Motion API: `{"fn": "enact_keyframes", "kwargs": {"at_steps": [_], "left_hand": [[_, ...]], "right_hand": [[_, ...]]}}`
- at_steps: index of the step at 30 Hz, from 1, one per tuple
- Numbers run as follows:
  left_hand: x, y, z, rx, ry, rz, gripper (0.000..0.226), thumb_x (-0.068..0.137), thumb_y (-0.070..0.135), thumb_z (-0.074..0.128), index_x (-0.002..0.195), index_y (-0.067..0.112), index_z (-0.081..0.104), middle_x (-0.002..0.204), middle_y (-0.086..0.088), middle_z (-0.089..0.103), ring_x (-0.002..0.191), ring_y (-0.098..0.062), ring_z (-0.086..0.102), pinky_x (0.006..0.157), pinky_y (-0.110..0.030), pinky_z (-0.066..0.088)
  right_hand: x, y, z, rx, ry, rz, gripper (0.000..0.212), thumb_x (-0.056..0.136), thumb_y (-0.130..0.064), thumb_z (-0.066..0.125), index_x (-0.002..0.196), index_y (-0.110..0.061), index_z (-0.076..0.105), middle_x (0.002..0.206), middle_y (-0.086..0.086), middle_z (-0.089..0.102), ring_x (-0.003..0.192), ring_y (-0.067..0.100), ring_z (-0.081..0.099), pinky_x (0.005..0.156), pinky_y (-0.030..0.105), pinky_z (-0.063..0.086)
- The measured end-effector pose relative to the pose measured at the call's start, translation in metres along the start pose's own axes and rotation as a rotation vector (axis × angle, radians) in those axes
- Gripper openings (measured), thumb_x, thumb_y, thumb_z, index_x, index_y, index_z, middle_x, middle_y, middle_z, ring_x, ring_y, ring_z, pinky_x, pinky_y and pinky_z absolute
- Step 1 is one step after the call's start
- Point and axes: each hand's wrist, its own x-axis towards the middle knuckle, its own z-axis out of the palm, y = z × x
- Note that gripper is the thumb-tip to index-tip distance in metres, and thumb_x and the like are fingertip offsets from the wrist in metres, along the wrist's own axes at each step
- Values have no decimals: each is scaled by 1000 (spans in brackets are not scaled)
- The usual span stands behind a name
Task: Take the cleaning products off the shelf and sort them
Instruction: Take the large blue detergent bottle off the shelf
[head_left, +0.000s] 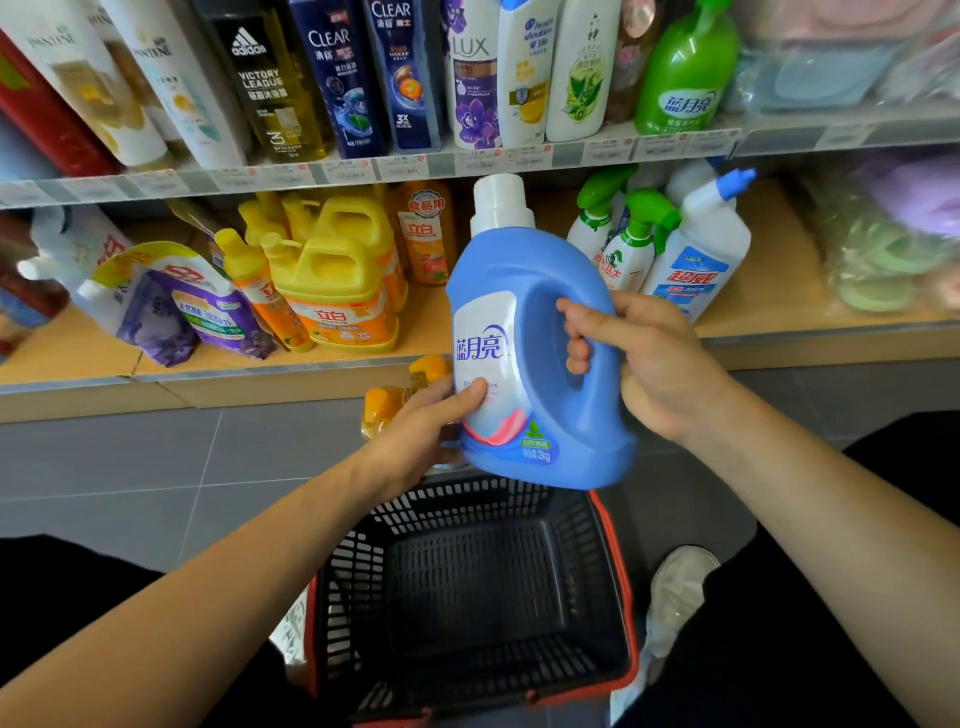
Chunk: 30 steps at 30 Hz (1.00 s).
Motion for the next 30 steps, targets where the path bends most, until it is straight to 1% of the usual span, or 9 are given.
{"fn": "enact_keyframes", "kwargs": {"at_steps": [3,7,10,14,17,20,23,27,30], "left_hand": [[1,-2,-3,-1,28,-42,32,80,59,70,103,37,76,109,2,77,92,-13,74,67,-28,58],[-3,3,-7,75,76,-79,48,72,68,68,98,28,76,101,0,79,84,-12,74,61,-26,57],[-7,4,-13,135,53,-65,58,71,66,78,113,27,72,105,0,78,87,-16,73,67,-34,59],[-14,5,-21,162,-59,-16,82,54,53,89,129,34,63,115,3,75,103,-16,73,72,-34,60],[-18,3,-19,117,-103,7,98,47,67,91,133,32,60,117,7,74,109,-17,71,74,-34,61],[-17,1,-14,40,-105,17,92,51,76,84,129,32,65,121,8,71,107,-14,70,73,-33,61],[-16,-1,-14,-33,-118,20,88,53,76,83,129,35,65,125,6,68,110,-19,67,93,-43,56],[-17,4,-13,-88,-166,94,86,59,65,87,132,27,62,127,0,65,118,-21,60,103,-51,48],[-18,13,-8,-57,-54,183,73,76,47,79,139,16,57,128,1,64,115,-15,58,103,-47,47]], "right_hand": [[0,-1,-8,-102,-58,40,21,87,-15,68,104,-2,66,74,4,66,63,18,64,61,29,56],[2,0,-15,-266,-46,116,20,86,-26,72,98,-10,70,84,7,72,76,25,72,71,40,62],[4,0,-17,-315,8,167,11,96,-21,65,93,-11,71,81,5,73,70,24,73,66,39,61],[6,-7,-14,-116,64,242,15,95,-18,65,95,-4,69,78,6,73,69,27,74,62,37,60],[11,-17,-8,75,99,261,19,97,-20,63,103,-3,66,79,5,75,75,24,75,64,35,61],[9,-24,-4,205,65,254,20,98,-15,60,114,-5,62,91,7,77,88,23,76,73,34,62],[4,-24,-1,255,1,252,25,96,-6,55,120,-2,59,107,13,76,99,28,74,80,38,62],[-1,-19,6,291,-14,231,29,98,-2,47,125,3,57,114,16,71,111,28,69,89,40,60],[-2,-22,10,328,-18,193,25,101,-2,43,121,1,57,118,18,66,108,27,70,89,39,60]]}}
